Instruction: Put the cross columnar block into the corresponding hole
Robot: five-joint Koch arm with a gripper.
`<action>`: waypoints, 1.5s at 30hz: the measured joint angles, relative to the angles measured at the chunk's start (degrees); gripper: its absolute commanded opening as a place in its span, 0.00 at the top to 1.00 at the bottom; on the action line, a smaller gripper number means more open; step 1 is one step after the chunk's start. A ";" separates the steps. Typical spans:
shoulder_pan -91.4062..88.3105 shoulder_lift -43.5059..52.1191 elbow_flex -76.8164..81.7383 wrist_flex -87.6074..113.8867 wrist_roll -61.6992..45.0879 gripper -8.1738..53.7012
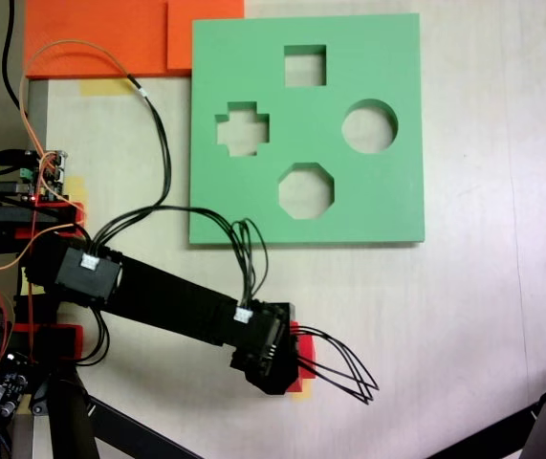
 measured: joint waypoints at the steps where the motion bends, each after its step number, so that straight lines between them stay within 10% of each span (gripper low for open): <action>1: -0.79 0.88 0.00 0.70 0.26 0.55; 23: -49.83 9.84 0.09 3.96 42.10 0.56; 45: -66.71 2.90 0.18 -4.66 57.30 0.56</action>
